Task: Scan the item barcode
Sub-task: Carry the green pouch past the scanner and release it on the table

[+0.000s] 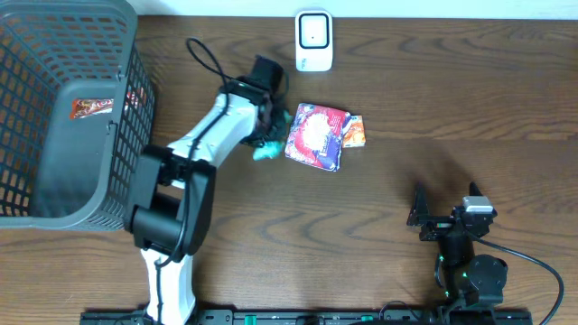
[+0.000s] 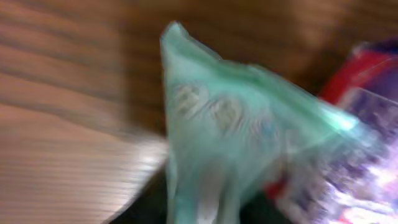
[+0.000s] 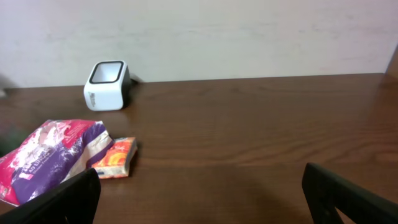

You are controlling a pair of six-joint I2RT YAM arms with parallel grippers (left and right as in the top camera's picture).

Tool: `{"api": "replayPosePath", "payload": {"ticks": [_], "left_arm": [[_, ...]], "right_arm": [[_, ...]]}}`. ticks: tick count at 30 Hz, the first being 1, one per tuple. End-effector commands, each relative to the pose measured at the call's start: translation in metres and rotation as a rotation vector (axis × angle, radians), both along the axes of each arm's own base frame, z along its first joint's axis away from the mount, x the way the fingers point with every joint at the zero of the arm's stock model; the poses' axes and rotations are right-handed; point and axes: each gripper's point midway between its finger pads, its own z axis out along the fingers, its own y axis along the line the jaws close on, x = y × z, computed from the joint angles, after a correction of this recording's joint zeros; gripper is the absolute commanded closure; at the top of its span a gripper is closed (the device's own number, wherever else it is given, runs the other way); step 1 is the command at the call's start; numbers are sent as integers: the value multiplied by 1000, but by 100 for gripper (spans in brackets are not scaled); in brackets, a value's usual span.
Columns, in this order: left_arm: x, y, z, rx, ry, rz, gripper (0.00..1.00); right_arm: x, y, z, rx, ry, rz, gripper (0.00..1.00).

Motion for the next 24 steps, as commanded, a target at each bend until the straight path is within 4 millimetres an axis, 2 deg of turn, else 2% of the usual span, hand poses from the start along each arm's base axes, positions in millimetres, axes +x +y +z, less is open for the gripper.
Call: {"api": "replayPosePath", "payload": {"ticks": [1, 2, 3, 4, 7, 10, 13, 14, 16, 17, 18, 19, 21, 24], "left_arm": [[-14, -36, 9, -108, 22, -62, 34], [-14, -43, 14, -117, 11, -76, 24], [-13, -47, 19, -123, -3, -84, 20], [-10, -50, 27, -128, -20, -90, 19], [10, -54, 74, -166, -131, -85, 16], [34, -44, 147, -204, -292, -59, 15], [52, -14, 232, -223, -487, 4, 15], [57, 1, 258, -220, -552, 33, 15], [63, 48, 311, -181, -692, 140, 15], [64, 66, 327, -159, -738, 177, 15], [65, 96, 348, -122, -802, 232, 15], [64, 136, 369, -81, -868, 323, 15], [59, 193, 389, -41, -933, 464, 14], [47, 278, 392, -57, -942, 751, 9]], "right_arm": [[0, 1, -1, -12, 0, 3, 1], [0, 1, -1, -12, 0, 3, 1], [0, 1, -1, -12, 0, 3, 1], [0, 1, -1, -12, 0, 3, 1], [0, 1, -1, -12, 0, 3, 1], [0, 1, -1, -12, 0, 3, 1], [0, 1, -1, -12, 0, 3, 1], [0, 1, -1, -12, 0, 3, 1], [0, 1, -1, -12, 0, 3, 1], [0, 1, -1, -12, 0, 3, 1], [0, 1, -1, -12, 0, 3, 1], [0, 1, -1, -12, 0, 3, 1], [0, 1, -1, -12, 0, 3, 1], [0, 1, -1, -12, 0, 3, 1]]}}
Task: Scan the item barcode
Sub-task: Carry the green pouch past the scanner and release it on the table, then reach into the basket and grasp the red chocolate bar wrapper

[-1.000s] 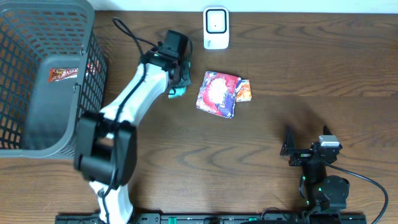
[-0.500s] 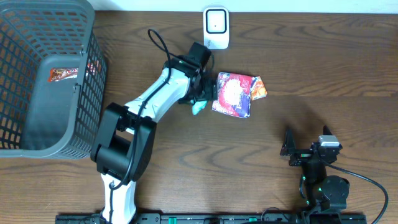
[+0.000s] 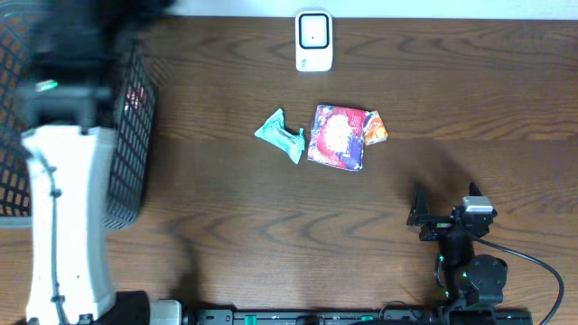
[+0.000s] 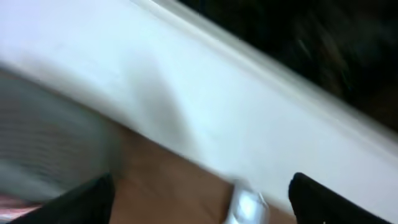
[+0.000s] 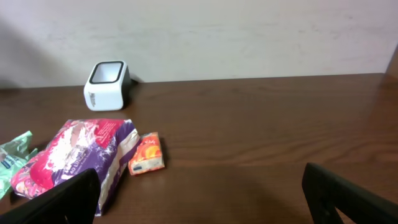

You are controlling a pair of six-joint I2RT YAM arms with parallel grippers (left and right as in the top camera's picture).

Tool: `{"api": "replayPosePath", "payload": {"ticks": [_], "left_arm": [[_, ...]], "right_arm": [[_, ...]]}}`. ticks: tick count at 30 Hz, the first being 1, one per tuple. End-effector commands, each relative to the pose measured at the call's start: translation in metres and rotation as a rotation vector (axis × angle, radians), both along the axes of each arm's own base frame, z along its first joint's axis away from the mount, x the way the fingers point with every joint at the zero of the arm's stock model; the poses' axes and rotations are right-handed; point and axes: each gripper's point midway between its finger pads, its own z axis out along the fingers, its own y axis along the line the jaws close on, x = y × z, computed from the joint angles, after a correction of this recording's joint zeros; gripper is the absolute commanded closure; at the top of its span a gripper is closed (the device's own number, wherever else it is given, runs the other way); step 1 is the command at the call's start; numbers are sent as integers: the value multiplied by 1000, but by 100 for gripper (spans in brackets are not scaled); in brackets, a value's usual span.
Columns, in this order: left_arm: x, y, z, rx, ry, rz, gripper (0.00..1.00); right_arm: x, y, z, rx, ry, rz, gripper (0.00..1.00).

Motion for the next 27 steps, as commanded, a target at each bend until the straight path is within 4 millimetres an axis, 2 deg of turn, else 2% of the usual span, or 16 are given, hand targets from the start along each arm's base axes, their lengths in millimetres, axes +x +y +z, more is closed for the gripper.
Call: {"api": "replayPosePath", "payload": {"ticks": [1, 3, 5, 7, 9, 13, 14, 15, 22, 27], "left_arm": [[-7, 110, -28, -149, 49, 341, 9], [-15, 154, -44, -234, 69, 461, 9], [-20, 187, -65, -255, 113, 540, 9], [-19, 210, -92, -268, 174, 588, 8], [-15, 223, -122, -283, 246, 615, 8], [2, 227, -189, -307, 400, 618, 8], [7, 225, -200, -308, 423, 613, 7], [12, 222, -213, -309, 449, 607, 2], [35, 204, -282, -368, 568, 612, 2], [44, 202, -326, -424, 619, 655, 2]], "right_arm": [[0, 1, -1, -12, 0, 3, 1], [0, 1, -1, -12, 0, 3, 1], [0, 1, -1, -12, 0, 3, 1], [0, 1, -1, -12, 0, 3, 1], [0, 1, -1, -12, 0, 3, 1], [0, 1, -1, -12, 0, 3, 1], [0, 1, -1, -12, 0, 3, 1], [0, 1, -1, -12, 0, 3, 1], [0, 1, -1, -12, 0, 3, 1], [0, 1, -1, -12, 0, 3, 1]]}}
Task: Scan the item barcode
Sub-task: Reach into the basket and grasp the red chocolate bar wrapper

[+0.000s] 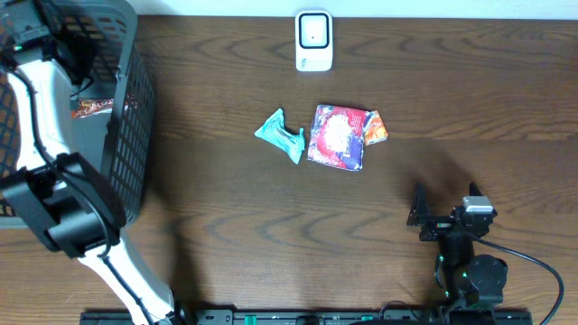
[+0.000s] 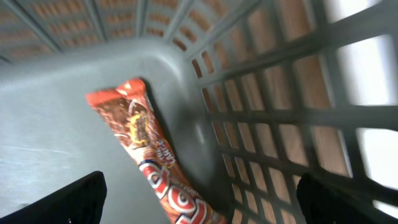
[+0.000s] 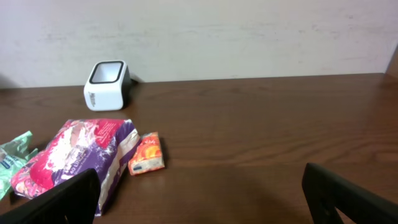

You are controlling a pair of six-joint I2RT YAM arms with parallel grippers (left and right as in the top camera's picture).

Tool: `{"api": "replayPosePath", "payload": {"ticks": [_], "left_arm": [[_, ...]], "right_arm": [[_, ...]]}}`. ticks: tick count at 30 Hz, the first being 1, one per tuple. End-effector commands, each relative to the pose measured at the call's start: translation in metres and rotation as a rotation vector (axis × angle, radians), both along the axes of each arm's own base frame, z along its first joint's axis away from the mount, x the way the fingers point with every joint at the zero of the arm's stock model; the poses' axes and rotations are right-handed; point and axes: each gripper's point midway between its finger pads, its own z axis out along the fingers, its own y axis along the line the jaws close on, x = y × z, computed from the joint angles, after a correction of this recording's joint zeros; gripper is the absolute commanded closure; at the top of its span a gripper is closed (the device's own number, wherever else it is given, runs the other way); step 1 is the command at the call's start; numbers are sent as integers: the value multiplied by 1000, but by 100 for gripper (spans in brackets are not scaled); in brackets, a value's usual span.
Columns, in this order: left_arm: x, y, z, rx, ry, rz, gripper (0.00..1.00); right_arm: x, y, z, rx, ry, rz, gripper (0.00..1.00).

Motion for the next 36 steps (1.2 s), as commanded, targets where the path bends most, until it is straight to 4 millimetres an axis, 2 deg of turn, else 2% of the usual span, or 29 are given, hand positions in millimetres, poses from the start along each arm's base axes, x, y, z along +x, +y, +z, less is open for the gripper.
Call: {"api": "replayPosePath", "payload": {"ticks": [1, 6, 13, 15, 16, 19, 20, 22, 24, 27, 29, 33, 36], "left_arm": [[2, 2, -38, -48, 44, 54, 2], [8, 5, -81, -63, 89, 55, 3], [4, 1, -121, -88, 156, 53, 4], [3, 1, -131, -94, 174, 53, 13], [2, 0, -134, -96, 180, 53, 22], [-4, 0, -144, -86, 218, 34, 62], [-7, 2, -144, -72, 233, 28, 69], [-13, 9, -144, -17, 274, 1, 76], [-17, 12, -144, 14, 306, -25, 92], [-25, 17, -138, 53, 347, -59, 93], [-31, 21, -127, 73, 359, -46, 93], [-37, 29, -85, 98, 314, -20, 93], [-42, 34, -37, 125, 247, -1, 93]], "right_arm": [[0, 1, -1, -12, 0, 3, 1], [0, 1, -1, -12, 0, 3, 1], [0, 1, -1, -12, 0, 3, 1], [0, 1, -1, -12, 0, 3, 1], [0, 1, -1, -12, 0, 3, 1], [0, 1, -1, -12, 0, 3, 1], [0, 1, -1, -12, 0, 3, 1], [0, 1, -1, -12, 0, 3, 1], [0, 1, -1, -12, 0, 3, 1], [0, 1, -1, -12, 0, 3, 1], [0, 1, -1, -12, 0, 3, 1], [0, 1, -1, -12, 0, 3, 1], [0, 1, -1, -12, 0, 3, 1]]}}
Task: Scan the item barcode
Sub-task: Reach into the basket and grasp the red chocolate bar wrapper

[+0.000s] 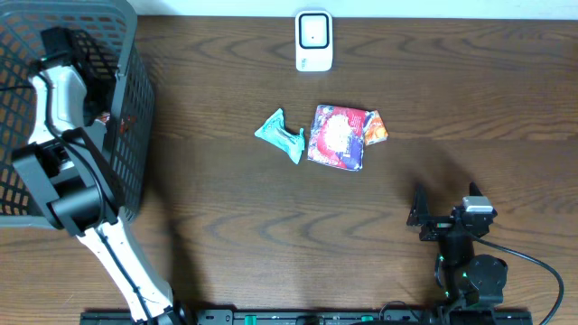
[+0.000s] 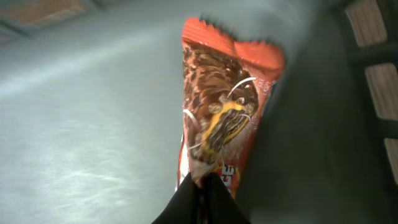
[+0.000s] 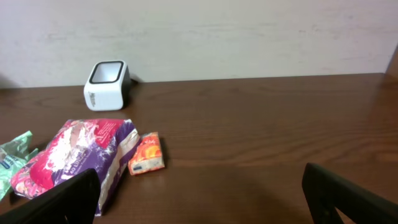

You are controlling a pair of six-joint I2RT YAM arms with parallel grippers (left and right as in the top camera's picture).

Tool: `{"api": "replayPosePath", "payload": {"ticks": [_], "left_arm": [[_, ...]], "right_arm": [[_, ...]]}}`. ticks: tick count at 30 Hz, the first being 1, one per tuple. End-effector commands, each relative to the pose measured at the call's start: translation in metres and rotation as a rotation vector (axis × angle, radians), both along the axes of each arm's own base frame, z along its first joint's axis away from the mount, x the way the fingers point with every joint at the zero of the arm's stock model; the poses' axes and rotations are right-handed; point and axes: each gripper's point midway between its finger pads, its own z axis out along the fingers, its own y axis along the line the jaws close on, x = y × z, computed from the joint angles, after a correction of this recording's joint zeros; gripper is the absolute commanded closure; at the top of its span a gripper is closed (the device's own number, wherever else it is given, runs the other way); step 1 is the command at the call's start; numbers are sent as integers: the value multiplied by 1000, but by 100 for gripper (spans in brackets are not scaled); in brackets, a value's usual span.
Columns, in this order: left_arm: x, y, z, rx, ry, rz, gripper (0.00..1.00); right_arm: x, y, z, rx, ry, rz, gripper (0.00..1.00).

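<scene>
An orange-and-brown snack wrapper (image 2: 221,106) lies on the floor of the grey basket (image 1: 36,194) at the table's far left. My left gripper (image 2: 200,190) reaches into the basket, its fingers pressed together on the wrapper's near end. From overhead the left gripper (image 1: 101,115) covers most of the wrapper. The white barcode scanner (image 1: 313,41) stands at the table's back edge. My right gripper (image 1: 442,215) rests open near the front right, holding nothing.
In mid-table lie a teal packet (image 1: 281,134), a purple-red bag (image 1: 336,135) and a small orange packet (image 1: 375,128). The right wrist view also has the scanner (image 3: 106,76) and the purple-red bag (image 3: 71,155). The basket's mesh walls surround the left gripper.
My left gripper was open above the snack wrapper in the basket. It is now lower and shut on the wrapper's near end. The right arm and the table items have not moved.
My left gripper was first at the teal packet beside the purple-red bag. Then the packet lay free on the table, the bags sat further right, and the arm was by the basket. It then hung open over the wrapper, and now grips it.
</scene>
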Motion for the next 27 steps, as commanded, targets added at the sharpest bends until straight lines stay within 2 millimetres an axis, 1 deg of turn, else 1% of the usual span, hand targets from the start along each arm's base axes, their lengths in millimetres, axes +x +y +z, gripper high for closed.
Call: {"api": "replayPosePath", "payload": {"ticks": [1, 3, 5, 8, 11, 12, 14, 15, 16, 21, 27], "left_arm": [[-13, 15, 70, 79, -79, 18, 92], [-19, 12, 89, 84, -93, 18, 93], [-26, 7, 95, 76, -78, 15, 93], [-38, -3, 84, 45, -10, 10, 93], [-40, -9, 72, 32, 9, 12, 92], [-39, -11, 69, 32, 9, 9, 68], [-39, -13, 62, 31, 12, 3, 13], [-40, -14, 59, 30, 16, 2, 4], [-42, -15, 54, 26, 25, 2, 0], [-50, -18, 30, 16, 52, 2, 1], [-54, -21, -12, 19, 36, -2, 0]], "right_arm": [[0, 1, -1, -12, 0, 3, 1], [0, 1, -1, -12, 0, 3, 1], [0, 1, -1, -12, 0, 3, 1], [0, 1, -1, -12, 0, 3, 1], [0, 1, -1, -12, 0, 3, 1], [0, 1, -1, -12, 0, 3, 1], [0, 1, -1, -12, 0, 3, 1], [0, 1, -1, -12, 0, 3, 1], [0, 1, -1, -12, 0, 3, 1], [0, 1, -1, -12, 0, 3, 1], [0, 1, -1, -12, 0, 3, 1]]}}
